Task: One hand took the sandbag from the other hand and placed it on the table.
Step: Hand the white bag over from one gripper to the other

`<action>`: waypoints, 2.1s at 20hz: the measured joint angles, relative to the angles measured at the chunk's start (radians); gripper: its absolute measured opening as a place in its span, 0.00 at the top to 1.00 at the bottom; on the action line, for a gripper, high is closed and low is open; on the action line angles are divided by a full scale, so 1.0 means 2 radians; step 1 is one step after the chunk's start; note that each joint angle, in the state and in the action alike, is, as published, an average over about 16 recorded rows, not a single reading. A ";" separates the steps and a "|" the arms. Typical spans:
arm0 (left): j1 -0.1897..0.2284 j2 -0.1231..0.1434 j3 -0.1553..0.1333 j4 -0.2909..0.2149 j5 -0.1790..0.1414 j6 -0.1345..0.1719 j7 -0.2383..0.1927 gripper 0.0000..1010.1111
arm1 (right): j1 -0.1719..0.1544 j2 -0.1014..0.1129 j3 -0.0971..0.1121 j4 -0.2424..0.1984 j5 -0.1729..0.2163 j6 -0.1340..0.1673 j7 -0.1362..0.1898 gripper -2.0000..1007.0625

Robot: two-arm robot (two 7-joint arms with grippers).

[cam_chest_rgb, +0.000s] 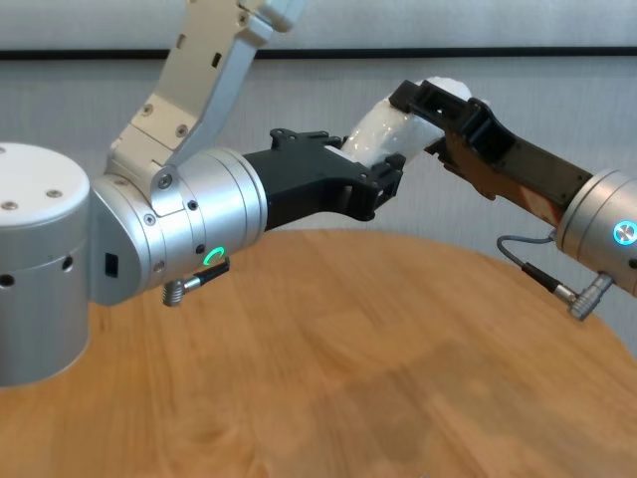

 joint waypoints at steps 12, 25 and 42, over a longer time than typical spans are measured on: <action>0.000 0.000 0.000 0.000 0.000 0.000 0.000 0.59 | 0.000 0.000 0.000 0.000 0.000 0.000 0.000 0.38; 0.000 0.000 0.000 0.000 0.000 0.000 0.000 0.59 | 0.000 0.000 0.000 0.000 0.001 -0.001 -0.001 0.38; 0.000 0.000 0.000 0.000 0.000 0.000 0.000 0.52 | 0.000 0.004 -0.008 -0.001 0.015 -0.011 0.001 0.38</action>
